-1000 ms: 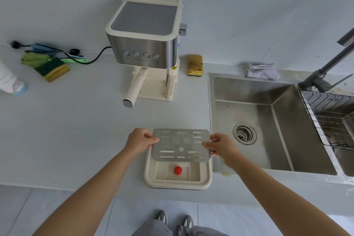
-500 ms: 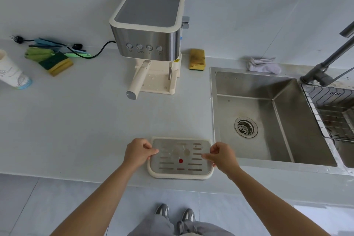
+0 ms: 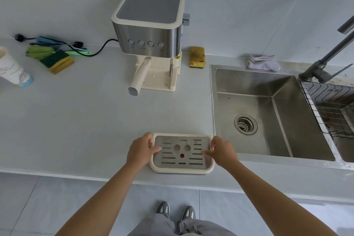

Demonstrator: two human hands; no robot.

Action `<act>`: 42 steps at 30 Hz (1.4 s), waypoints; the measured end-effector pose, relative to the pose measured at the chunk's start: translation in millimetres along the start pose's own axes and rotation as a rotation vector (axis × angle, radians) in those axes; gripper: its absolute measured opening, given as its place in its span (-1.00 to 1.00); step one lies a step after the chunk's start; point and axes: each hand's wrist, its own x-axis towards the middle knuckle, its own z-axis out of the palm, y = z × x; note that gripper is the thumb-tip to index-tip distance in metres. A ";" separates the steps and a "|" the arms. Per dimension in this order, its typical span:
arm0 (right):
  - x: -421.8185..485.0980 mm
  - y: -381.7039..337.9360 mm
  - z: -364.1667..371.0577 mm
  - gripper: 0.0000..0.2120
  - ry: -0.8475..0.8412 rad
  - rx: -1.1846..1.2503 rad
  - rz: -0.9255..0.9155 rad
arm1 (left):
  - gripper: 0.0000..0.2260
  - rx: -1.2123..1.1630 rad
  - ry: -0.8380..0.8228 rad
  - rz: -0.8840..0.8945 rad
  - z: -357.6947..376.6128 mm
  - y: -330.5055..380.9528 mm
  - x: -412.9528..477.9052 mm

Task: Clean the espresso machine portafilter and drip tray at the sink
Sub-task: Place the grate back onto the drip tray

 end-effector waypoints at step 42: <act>-8.2 25.2 18.8 0.02 -0.034 -0.003 -0.452 | -0.05 -0.031 -0.018 0.118 11.2 -2.4 -39.3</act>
